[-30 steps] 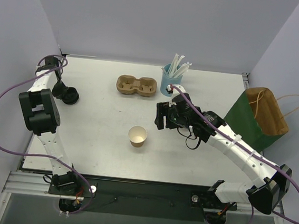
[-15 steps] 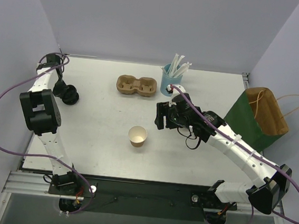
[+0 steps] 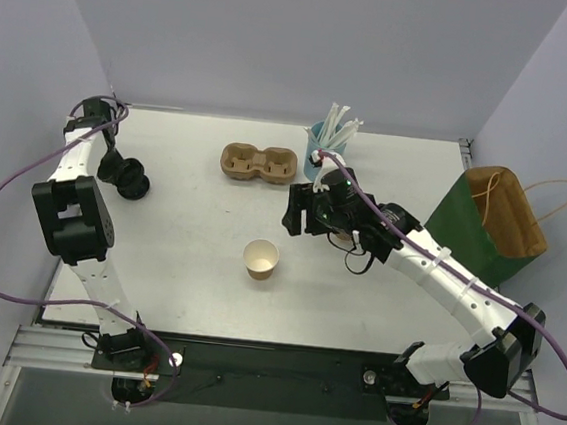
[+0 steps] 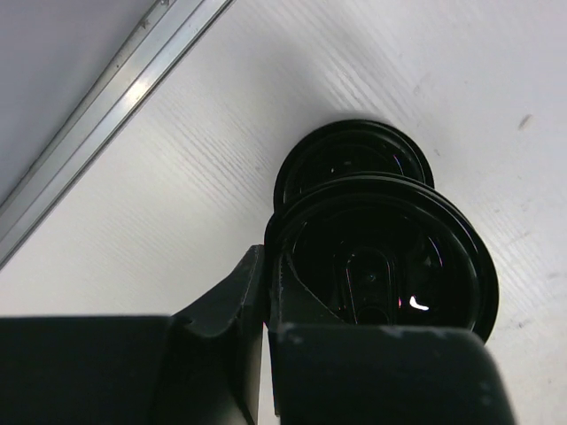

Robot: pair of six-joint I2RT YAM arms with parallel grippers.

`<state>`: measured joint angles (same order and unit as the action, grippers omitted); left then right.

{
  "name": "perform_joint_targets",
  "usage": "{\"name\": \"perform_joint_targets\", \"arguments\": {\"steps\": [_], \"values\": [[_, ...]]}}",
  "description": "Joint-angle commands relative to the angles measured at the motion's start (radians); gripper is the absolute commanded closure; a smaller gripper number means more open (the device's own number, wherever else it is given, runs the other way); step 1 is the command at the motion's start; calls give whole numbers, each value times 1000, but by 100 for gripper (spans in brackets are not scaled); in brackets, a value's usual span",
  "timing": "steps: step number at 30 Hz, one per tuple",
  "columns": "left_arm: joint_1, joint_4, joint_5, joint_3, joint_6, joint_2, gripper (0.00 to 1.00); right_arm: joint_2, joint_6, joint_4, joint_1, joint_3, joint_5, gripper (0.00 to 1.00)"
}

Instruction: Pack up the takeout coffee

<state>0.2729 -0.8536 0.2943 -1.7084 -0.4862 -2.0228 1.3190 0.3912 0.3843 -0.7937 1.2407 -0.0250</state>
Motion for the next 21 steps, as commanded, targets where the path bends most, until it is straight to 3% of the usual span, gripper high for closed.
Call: {"name": "perform_joint_targets", "arguments": {"steps": [1, 5, 13, 21], "values": [[-12, 13, -93, 48, -11, 150, 100, 93, 64, -218, -3, 75, -94, 37], [-18, 45, -231, 170, -14, 260, 100, 235, 135, -410, 28, 179, -170, 37], [-27, 280, -555, 409, 35, 447, 100, 617, 345, -519, 50, 512, -283, 38], [-31, 484, -708, 593, 9, 539, 100, 801, 575, -775, 50, 526, -408, 38]]}}
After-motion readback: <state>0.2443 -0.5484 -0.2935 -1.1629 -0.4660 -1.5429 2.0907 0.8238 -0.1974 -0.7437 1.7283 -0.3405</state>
